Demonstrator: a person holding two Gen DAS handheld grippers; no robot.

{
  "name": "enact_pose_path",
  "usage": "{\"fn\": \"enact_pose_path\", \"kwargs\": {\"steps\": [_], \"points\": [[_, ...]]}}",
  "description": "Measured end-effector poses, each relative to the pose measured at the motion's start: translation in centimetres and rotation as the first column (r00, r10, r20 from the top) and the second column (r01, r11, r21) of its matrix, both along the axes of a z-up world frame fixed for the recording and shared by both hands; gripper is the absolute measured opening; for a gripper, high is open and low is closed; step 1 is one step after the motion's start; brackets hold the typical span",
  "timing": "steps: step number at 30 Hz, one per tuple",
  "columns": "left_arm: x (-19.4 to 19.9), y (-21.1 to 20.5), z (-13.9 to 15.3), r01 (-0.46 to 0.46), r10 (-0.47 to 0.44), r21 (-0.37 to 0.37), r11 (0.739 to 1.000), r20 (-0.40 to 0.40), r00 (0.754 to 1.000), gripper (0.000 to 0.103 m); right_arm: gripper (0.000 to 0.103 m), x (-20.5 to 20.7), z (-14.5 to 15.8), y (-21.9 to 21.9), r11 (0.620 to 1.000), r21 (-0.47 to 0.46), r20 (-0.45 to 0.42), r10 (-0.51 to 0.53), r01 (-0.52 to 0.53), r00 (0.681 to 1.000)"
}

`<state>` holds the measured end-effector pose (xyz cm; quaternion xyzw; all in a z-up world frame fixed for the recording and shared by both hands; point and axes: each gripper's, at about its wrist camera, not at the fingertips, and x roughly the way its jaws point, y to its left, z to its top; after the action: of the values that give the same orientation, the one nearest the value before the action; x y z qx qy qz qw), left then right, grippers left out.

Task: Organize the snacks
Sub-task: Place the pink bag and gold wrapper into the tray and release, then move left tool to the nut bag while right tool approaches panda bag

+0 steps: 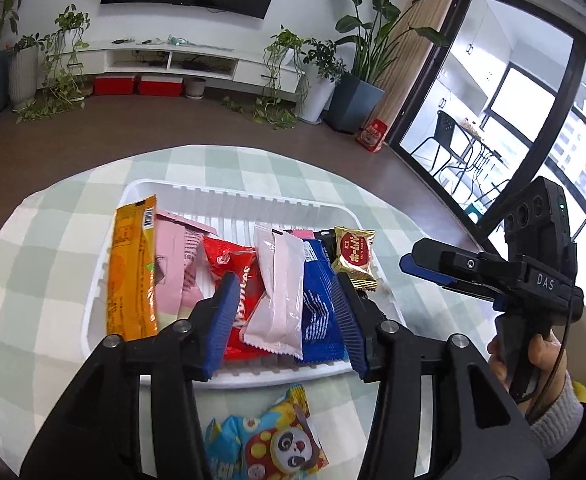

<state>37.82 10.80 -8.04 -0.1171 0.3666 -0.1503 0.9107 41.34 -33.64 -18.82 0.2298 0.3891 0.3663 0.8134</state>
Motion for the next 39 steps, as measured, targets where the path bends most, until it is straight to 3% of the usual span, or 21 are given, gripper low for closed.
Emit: {"fn": "enact_pose_path", "kwargs": {"steps": [7, 12, 14, 21, 29, 39], "points": [[-5.4, 2.2, 1.3, -0.036, 0.036, 0.010, 0.999, 0.017, 0.999, 0.046, 0.075, -4.4, 1.4, 0.0, 0.999, -0.031, 0.072, 0.028, -0.026, 0.997], [-10.1, 3.6, 1.2, -0.069, 0.069, 0.025, 0.997, 0.010, 0.998, 0.047, 0.076, -8.6, 1.5, 1.9, 0.989, -0.122, 0.134, 0.098, -0.082, 0.986], [-12.0, 3.9, 0.7, -0.080, 0.081, 0.055, 0.995, -0.003, 0.997, 0.052, 0.076, -10.2, 1.4, 2.8, 0.982, -0.156, 0.153, 0.126, -0.102, 0.980], [-17.3, 3.8, -1.2, -0.080, 0.084, 0.156, 0.985, -0.019, 0.996, 0.052, 0.076, -14.5, -0.3, 6.1, 0.957, -0.233, 0.148, 0.212, -0.175, 0.966], [-18.7, 4.3, -3.9, -0.108, 0.126, 0.211, 0.971, -0.073, 0.989, 0.055, 0.082, -16.2, -1.8, 8.2, 0.940, -0.297, 0.143, 0.218, -0.168, 0.965], [-17.9, 4.2, -5.6, -0.126, 0.150, 0.189, 0.974, -0.117, 0.982, 0.055, 0.086, -15.7, -2.7, 10.5, 0.916, -0.373, 0.157, 0.220, -0.149, 0.963]]}}
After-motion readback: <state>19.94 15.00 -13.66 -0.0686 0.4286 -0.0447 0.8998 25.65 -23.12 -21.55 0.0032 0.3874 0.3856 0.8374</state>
